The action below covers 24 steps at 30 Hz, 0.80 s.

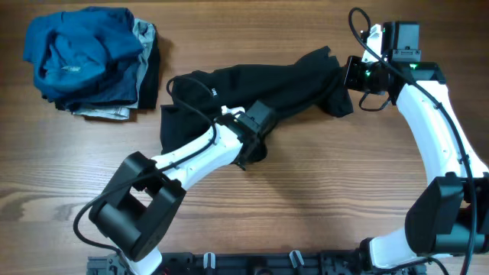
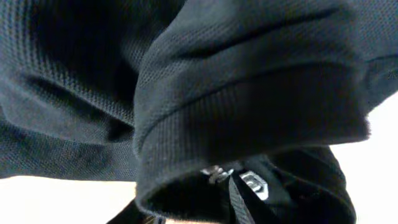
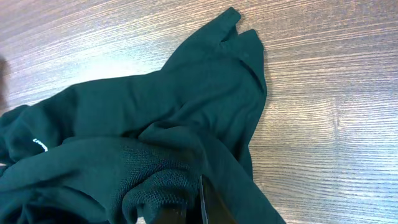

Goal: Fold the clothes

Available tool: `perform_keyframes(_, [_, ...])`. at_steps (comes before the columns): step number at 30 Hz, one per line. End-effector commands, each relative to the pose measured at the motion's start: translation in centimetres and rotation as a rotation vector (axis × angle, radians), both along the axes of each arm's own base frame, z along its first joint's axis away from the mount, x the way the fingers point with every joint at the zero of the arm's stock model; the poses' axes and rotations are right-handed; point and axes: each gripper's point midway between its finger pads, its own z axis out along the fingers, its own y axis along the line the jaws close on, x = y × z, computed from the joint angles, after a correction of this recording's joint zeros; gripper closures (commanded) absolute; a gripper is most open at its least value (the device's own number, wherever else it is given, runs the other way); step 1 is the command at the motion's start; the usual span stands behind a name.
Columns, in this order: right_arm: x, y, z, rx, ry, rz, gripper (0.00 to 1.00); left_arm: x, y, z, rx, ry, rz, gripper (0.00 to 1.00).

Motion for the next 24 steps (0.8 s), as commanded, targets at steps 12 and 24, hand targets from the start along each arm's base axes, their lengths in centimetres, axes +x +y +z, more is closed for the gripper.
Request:
perform_keyframes(12, [-3.1,-3.6,8.9,-0.028,-0.143,-0.081,0.96,7.3,6.5,22.4,-0.132,-0.441,0.062,0.96])
perform_keyframes(24, [-12.8,-6.8,25.4,-0.168,-0.37,-0.142,0.96,1.4,14.7,42.3,-0.229,-0.968,0.149,0.96])
